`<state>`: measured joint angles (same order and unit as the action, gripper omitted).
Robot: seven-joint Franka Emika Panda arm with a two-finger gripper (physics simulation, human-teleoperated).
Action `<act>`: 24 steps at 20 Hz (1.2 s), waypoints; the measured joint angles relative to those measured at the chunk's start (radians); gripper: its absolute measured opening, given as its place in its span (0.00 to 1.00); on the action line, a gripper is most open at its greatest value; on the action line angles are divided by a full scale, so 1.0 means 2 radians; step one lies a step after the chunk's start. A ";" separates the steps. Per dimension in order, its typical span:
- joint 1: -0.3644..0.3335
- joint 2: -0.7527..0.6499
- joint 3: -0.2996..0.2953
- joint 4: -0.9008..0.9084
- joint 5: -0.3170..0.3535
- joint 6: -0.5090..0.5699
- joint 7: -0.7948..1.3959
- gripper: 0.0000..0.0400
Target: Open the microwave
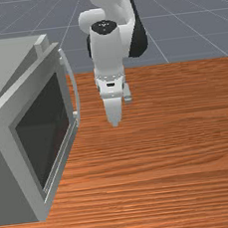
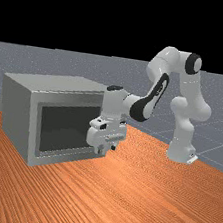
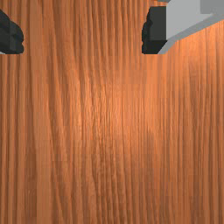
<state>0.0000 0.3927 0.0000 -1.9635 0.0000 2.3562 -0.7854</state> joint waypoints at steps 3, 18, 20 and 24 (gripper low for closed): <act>0.002 -0.003 -0.004 0.001 0.001 -0.004 0.018 1.00; 0.042 -0.116 -0.108 0.042 0.009 -0.189 0.814 0.00; 0.044 -0.117 -0.111 0.042 0.010 -0.189 0.815 0.00; 0.049 -0.117 -0.116 0.042 0.011 -0.189 0.816 0.00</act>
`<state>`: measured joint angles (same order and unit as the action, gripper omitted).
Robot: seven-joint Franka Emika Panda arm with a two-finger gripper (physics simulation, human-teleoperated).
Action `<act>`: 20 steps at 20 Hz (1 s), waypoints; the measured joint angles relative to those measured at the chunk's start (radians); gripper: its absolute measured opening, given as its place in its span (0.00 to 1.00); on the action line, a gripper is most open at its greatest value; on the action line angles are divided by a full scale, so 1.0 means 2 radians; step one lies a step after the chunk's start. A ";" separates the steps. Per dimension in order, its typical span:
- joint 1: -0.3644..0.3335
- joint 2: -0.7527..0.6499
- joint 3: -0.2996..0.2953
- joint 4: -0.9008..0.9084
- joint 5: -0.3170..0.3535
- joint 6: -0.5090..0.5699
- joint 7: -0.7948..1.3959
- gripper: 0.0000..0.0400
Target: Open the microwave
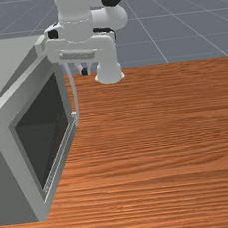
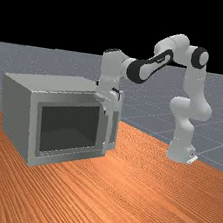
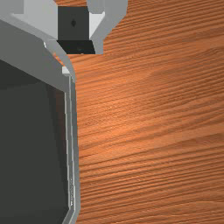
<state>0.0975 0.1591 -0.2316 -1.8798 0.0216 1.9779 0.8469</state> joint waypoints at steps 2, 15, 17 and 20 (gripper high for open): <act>0.002 0.001 -0.002 0.001 0.001 0.000 0.000 0.00; 0.001 -0.103 -0.020 0.053 -0.017 -0.060 0.011 0.00; -0.005 -0.106 -0.030 0.072 -0.018 -0.065 0.011 0.63; -0.023 -0.092 -0.045 0.080 -0.018 -0.059 0.008 0.92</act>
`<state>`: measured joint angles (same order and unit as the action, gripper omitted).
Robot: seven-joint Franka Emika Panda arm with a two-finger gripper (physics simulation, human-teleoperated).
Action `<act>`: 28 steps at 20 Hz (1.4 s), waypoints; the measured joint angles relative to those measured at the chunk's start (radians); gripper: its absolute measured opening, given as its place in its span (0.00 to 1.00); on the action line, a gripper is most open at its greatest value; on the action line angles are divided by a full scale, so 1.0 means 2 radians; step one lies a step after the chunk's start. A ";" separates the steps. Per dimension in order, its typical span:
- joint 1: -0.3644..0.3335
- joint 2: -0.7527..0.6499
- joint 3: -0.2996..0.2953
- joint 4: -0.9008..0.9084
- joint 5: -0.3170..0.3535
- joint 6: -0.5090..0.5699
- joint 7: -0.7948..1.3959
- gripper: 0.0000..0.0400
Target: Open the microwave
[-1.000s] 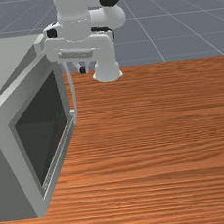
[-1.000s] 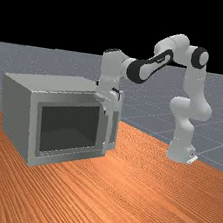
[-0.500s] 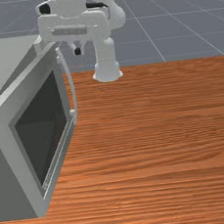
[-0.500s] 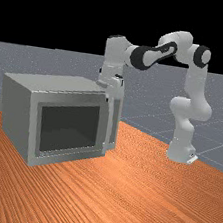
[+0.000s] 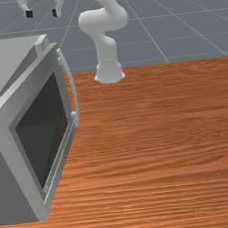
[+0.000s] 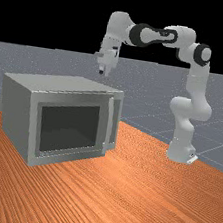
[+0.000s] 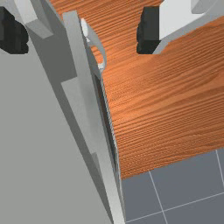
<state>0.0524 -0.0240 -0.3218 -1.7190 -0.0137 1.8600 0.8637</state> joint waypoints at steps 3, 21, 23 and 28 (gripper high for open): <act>-0.010 0.033 -0.008 -0.003 0.003 0.012 -0.006 0.98; -0.022 0.108 0.050 -0.021 -0.001 0.041 0.024 1.00; -0.016 0.110 0.072 -0.020 -0.006 0.042 0.029 1.00; 0.001 0.157 0.122 0.044 0.000 0.026 0.046 1.00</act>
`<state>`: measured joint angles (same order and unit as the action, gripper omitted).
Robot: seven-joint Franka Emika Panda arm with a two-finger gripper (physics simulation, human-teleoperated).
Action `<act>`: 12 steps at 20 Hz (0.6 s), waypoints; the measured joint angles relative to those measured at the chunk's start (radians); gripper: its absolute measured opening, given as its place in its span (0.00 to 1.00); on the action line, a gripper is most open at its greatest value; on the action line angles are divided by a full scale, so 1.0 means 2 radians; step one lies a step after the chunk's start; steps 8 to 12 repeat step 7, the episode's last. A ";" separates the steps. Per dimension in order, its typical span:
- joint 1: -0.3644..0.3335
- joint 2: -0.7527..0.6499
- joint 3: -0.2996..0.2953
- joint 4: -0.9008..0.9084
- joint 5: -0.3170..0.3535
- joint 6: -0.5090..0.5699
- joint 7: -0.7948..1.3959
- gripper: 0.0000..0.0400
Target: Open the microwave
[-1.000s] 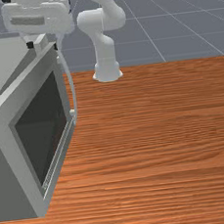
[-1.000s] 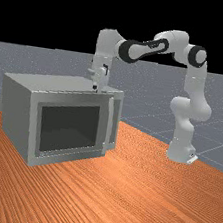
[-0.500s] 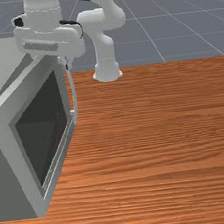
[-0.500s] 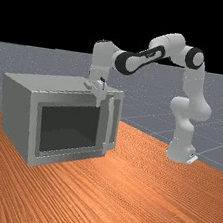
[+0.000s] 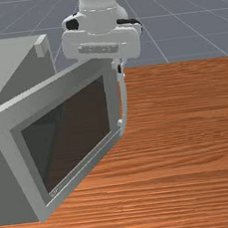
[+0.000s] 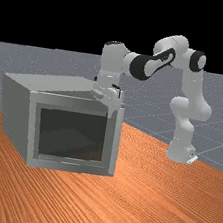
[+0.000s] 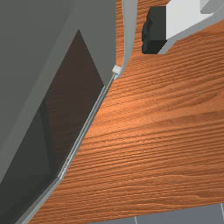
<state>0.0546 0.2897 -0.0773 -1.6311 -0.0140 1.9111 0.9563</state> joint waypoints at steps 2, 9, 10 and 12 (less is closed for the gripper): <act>0.013 0.044 0.013 0.066 0.001 -0.021 0.005 1.00; 0.033 0.186 0.025 0.293 0.002 -0.113 0.013 1.00; 0.033 0.186 0.025 0.293 0.002 -0.113 0.013 1.00; 0.033 0.186 0.025 0.293 0.002 -0.113 0.013 1.00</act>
